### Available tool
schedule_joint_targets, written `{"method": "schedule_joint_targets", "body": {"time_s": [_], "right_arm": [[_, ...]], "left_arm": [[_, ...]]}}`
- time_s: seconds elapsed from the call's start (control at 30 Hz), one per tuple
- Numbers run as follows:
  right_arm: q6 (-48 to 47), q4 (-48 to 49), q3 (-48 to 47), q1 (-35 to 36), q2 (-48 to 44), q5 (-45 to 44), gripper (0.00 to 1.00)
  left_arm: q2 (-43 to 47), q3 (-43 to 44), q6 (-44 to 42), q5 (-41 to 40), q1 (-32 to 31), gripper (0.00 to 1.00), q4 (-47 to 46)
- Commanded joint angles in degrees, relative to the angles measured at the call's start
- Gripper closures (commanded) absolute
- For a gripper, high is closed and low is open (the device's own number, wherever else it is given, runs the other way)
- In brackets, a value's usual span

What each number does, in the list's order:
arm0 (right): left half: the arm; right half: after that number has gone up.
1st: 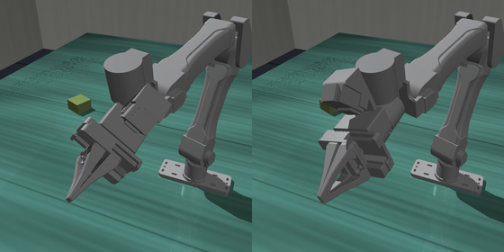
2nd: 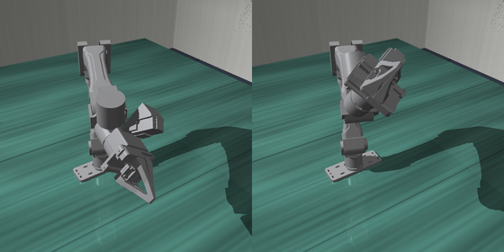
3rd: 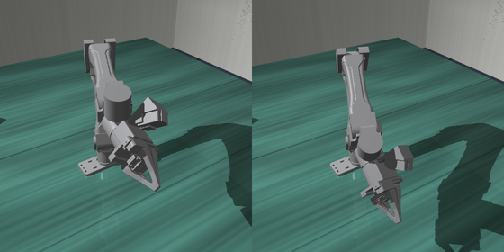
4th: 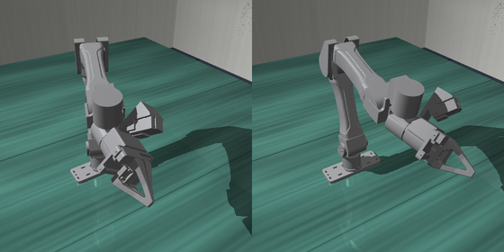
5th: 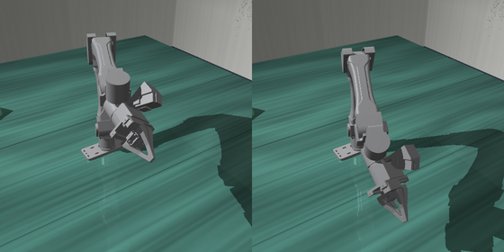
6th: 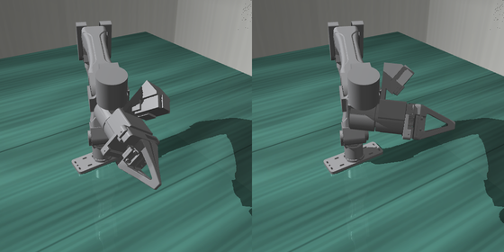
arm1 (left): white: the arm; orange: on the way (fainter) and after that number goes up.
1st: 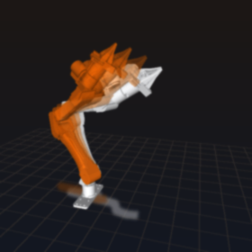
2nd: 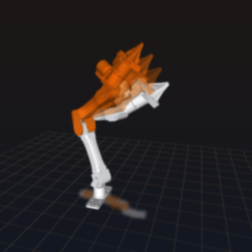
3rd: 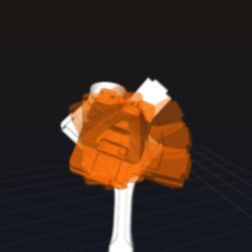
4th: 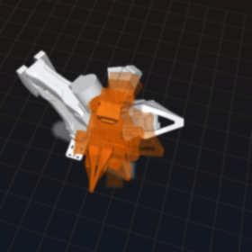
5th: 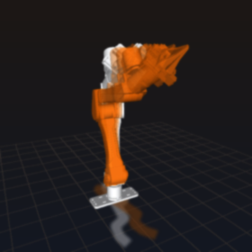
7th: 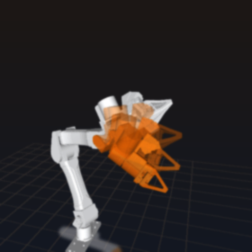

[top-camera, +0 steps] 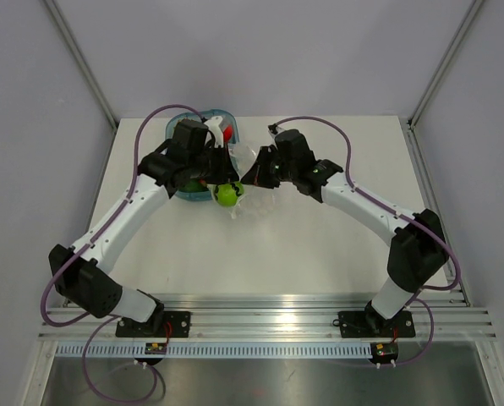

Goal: Place the food in the zip-top bag and seal the zipper
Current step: Place the fake fruit in the zipper food storage bag, then adjust the zipper food storage bag at the center of the board.

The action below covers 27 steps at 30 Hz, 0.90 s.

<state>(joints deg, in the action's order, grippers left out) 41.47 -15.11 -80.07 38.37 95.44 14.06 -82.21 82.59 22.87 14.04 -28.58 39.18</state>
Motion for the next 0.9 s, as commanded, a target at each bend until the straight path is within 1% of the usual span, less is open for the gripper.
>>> {"method": "schedule_joint_targets", "body": {"time_s": [0.0, 0.1, 0.17, 0.23, 0.3, 0.37, 0.43, 0.5, 0.53, 0.6, 0.73, 0.87], "right_arm": [[1.68, 5.0, 0.27, 0.57, 0.62, 2.11, 1.0], [1.94, 5.36, -0.08, 0.48, 1.15, 2.46, 1.0], [1.94, 5.36, -0.35, 0.48, 1.33, 2.37, 1.0], [1.95, 5.27, -0.43, 0.56, 1.33, 2.46, 1.0], [1.86, 5.27, -0.52, 0.48, 1.5, 2.55, 1.0], [1.86, 5.36, -0.52, 0.48, 1.51, 2.81, 1.0], [1.94, 5.36, -0.7, 0.48, 1.51, 2.99, 1.0], [1.86, 5.1, -0.79, 0.48, 1.42, 2.99, 1.0], [1.68, 4.92, -0.79, 0.48, 1.33, 2.99, 1.0], [1.68, 4.74, -1.05, 0.48, 1.42, 2.99, 1.0], [1.68, 4.57, -1.75, 0.48, 1.15, 3.25, 1.0], [1.77, 4.48, -2.45, 0.48, 1.15, 4.04, 1.0]], "left_arm": [[2.41, 2.84, -1.16, 1.78, 0.45, 0.94, -0.25], [3.63, 4.68, -1.08, 1.69, 1.94, 0.94, 2.2], [5.13, 4.43, -1.16, 0.9, 3.26, 0.93, 4.05], [9.16, 1.89, -0.46, 0.63, 6.68, 0.93, 3.72], [13.63, -3.55, 0.41, 2.03, 10.53, 0.93, 1.35], [15.32, -8.03, 1.29, 3.7, 12.57, 0.92, -0.76], [15.86, -10.15, 2.35, 4.85, 14.34, 0.88, -1.65], [15.6, -12.53, 3.57, 7.83, 14.43, 0.89, -3.4], [15.59, -13.32, 4.36, 9.23, 14.43, 0.91, -4.54], [15.33, -16.03, 6.56, 12.23, 14.34, 0.94, -8.49], [12.0, -18.6, 8.24, 11.88, 12.59, 0.98, -11.66], [5.24, -17.99, 9.73, 8.38, 7.49, 1.0, -16.66]]}}
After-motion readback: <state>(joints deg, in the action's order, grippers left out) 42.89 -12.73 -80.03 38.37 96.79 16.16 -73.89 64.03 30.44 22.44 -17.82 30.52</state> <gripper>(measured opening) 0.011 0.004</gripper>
